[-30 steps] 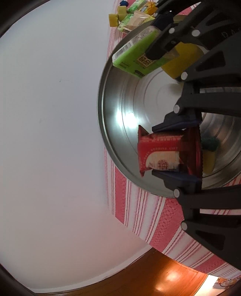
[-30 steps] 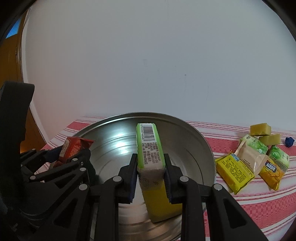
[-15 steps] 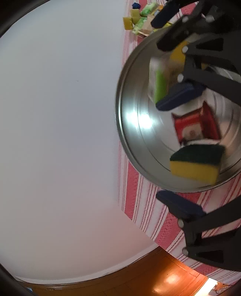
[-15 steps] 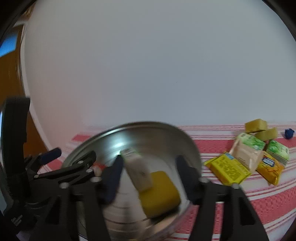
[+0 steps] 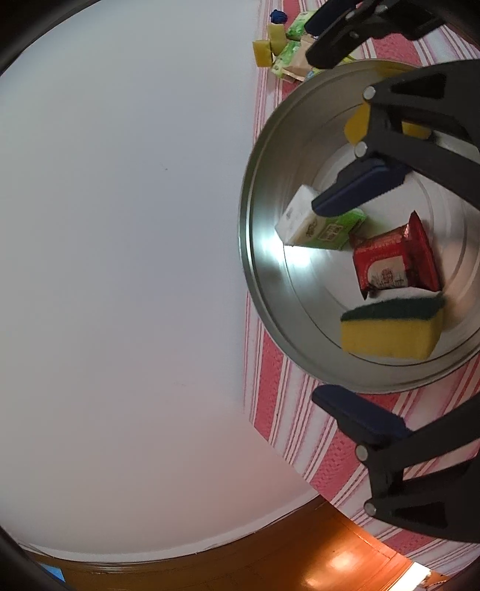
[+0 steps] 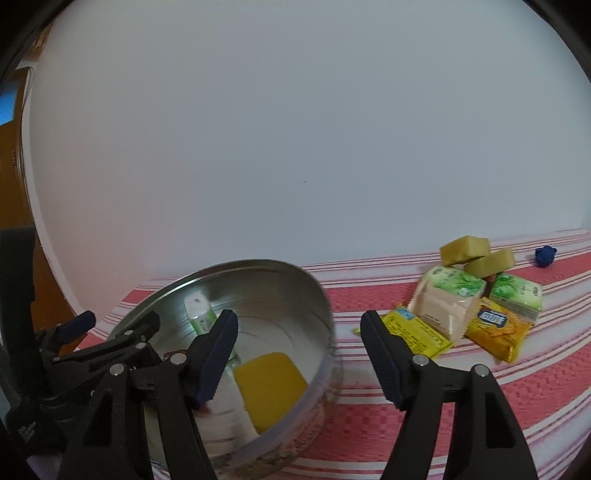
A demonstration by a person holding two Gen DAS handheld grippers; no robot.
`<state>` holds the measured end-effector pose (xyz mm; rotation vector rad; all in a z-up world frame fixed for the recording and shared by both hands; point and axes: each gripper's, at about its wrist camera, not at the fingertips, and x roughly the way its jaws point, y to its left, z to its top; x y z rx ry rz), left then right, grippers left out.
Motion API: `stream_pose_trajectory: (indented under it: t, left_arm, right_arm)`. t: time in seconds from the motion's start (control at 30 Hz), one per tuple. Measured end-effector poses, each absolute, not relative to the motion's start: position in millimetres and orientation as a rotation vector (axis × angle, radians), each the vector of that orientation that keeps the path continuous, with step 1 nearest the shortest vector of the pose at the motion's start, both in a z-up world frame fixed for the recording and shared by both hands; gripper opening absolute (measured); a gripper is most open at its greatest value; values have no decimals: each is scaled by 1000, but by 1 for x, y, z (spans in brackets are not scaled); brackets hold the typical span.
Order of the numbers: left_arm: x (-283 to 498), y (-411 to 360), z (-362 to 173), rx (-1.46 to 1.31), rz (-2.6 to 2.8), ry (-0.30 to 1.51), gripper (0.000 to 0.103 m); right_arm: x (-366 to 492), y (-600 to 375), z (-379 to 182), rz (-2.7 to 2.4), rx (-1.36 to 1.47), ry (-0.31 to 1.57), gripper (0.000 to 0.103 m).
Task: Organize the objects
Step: 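Open both tools to drop the packet and box into the tin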
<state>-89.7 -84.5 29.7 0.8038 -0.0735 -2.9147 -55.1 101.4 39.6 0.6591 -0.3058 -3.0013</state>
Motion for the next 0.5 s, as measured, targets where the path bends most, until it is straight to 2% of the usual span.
stream_pose_trajectory:
  t: [0.5]
  left_arm:
    - [-67,-52,22,741,-2968,-57,94]
  right_arm:
    - [-43,155,29,-3118,741,-264,71]
